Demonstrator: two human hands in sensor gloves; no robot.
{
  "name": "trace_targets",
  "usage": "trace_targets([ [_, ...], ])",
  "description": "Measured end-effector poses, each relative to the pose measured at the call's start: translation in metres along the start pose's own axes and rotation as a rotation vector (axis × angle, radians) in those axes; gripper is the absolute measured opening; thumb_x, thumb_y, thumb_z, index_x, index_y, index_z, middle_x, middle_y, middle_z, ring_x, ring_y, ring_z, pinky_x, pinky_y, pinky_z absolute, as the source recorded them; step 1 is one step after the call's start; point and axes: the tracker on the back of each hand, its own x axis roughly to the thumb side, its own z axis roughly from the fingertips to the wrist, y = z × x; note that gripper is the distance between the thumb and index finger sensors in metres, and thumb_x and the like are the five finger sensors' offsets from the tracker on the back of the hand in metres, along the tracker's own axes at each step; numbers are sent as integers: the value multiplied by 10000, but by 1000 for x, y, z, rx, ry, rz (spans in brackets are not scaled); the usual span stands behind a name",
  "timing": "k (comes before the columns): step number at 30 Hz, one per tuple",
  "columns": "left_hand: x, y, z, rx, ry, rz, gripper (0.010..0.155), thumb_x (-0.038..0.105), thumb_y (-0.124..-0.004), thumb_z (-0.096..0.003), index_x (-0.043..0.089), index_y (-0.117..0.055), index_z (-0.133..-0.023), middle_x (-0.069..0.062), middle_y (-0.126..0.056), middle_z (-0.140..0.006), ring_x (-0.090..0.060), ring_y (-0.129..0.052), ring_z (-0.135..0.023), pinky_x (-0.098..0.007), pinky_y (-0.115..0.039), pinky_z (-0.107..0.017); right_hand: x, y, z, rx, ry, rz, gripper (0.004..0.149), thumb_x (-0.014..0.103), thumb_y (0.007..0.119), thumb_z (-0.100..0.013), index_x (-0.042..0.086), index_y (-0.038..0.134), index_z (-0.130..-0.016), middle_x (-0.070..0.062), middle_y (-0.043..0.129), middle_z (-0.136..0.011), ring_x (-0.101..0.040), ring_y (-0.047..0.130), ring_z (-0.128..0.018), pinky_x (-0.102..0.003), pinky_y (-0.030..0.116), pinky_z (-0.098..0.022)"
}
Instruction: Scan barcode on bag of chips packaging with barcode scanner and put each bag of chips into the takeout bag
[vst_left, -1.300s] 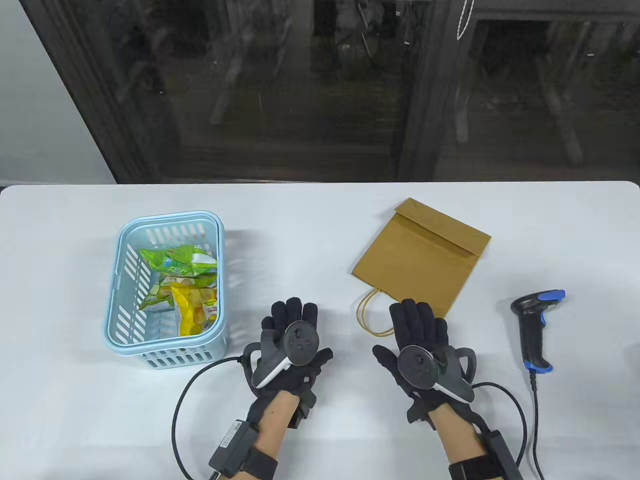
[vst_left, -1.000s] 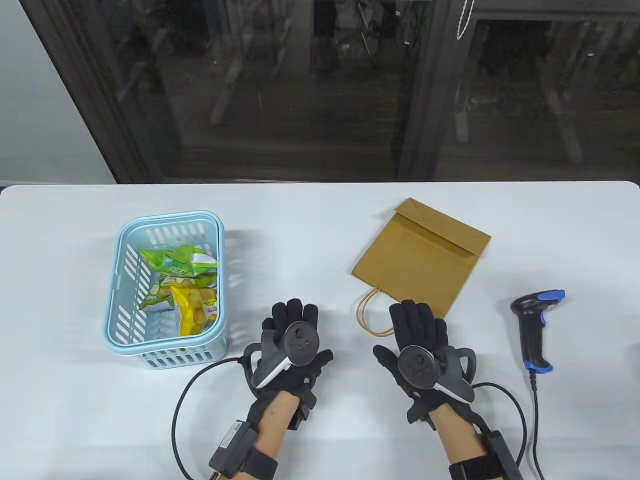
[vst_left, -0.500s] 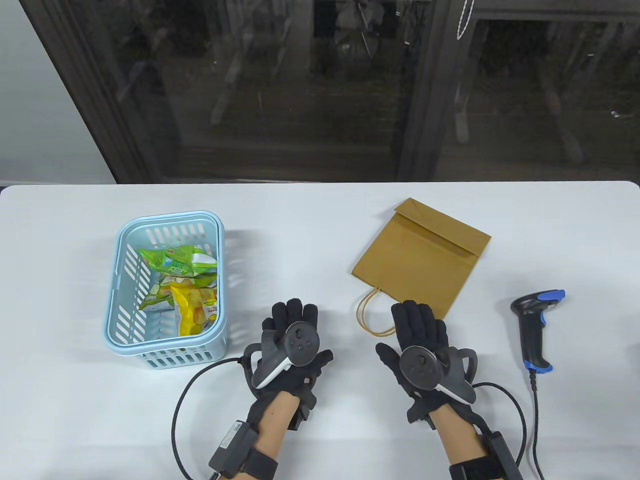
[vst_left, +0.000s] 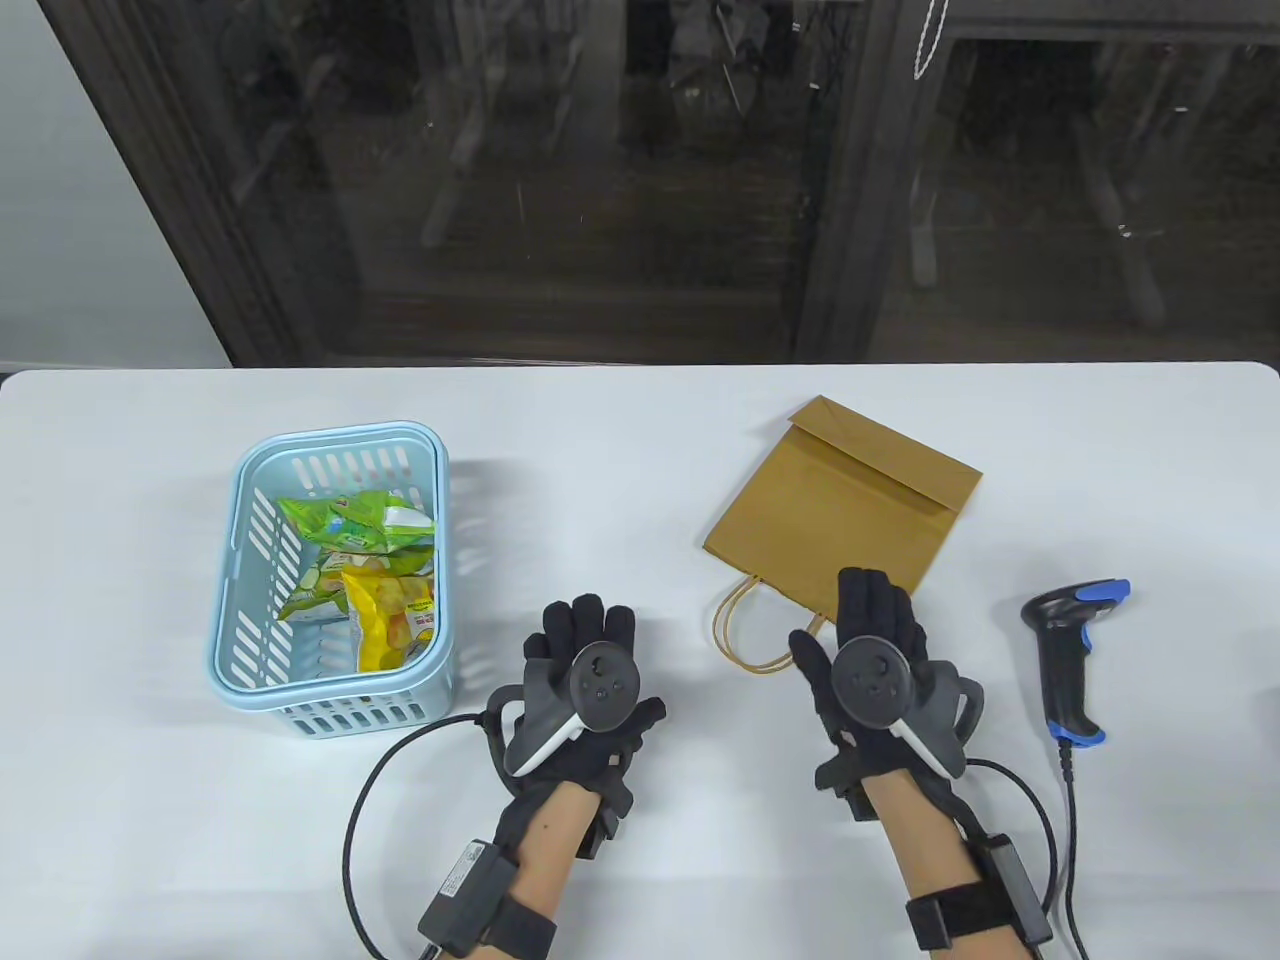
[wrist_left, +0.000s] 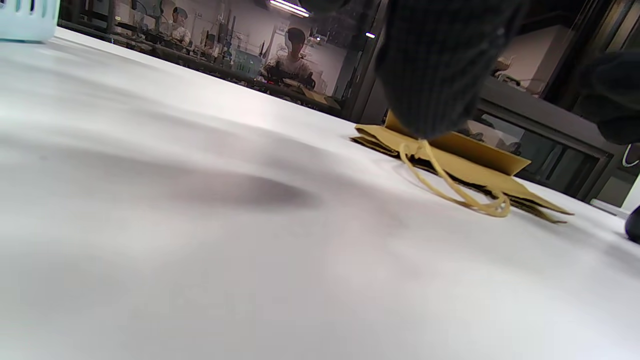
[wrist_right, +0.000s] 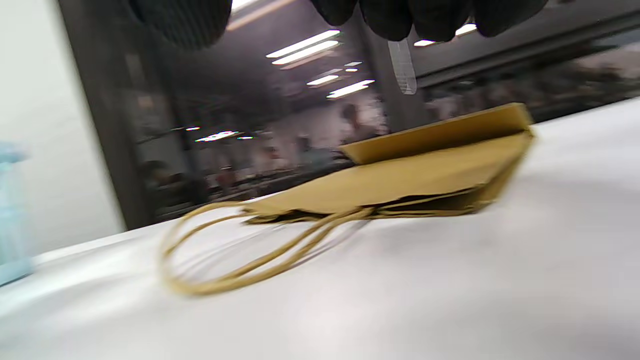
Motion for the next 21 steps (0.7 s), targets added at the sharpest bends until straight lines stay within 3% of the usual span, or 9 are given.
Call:
trace_targets([
  [4,3,-1,-2,-9,-15,3,901,439,-868,-475,157,-318,-1130,-185,-184,-1180,-437,-61,-999,-629,-166,-664,-25,11,-35,93,277,72,850,533,657,-534,-29,364,-1101,-344,414,-1085,-579,576,-928,-610,583,-633],
  [8,7,-3,-3,-28,-29,-2,903,443,-863,-478,154,-309,-1131,-184,-172,-1180,-437,-52,-996,-629,-163,-664,-40,30,-61,194,501,69,938,579,645,-516,-124,375,-1077,-449,273,-1049,-704,413,-898,-704,497,-617],
  [11,8,-3,-3,-31,-34,2,903,442,-863,-479,153,-310,-1131,-183,-172,-1180,-436,-50,-995,-628,-163,-664,-42,42,-71,307,607,29,995,610,627,-501,-168,367,-1064,-479,214,-1035,-742,332,-884,-729,422,-618],
  [15,7,-5,-6,-43,-33,10,903,443,-863,-479,152,-311,-1132,-182,-171,-1180,-435,-47,-996,-628,-162,-665,-34,52,-84,303,662,128,1011,574,720,-476,-178,358,-1048,-467,226,-1034,-747,334,-888,-741,425,-617],
  [19,4,-4,-8,-45,-25,28,902,441,-863,-480,150,-312,-1132,-182,-169,-1180,-435,-43,-994,-628,-162,-665,-31,50,-92,281,721,149,865,506,762,-446,-128,512,-979,-428,307,-1039,-725,405,-897,-722,484,-628],
  [21,2,-2,-9,-40,-23,39,901,440,-863,-481,151,-312,-1132,-183,-170,-1180,-435,-42,-993,-627,-162,-665,-33,45,-93,267,730,152,691,464,789,-451,-36,604,-890,-379,381,-1028,-684,470,-894,-689,526,-634],
])
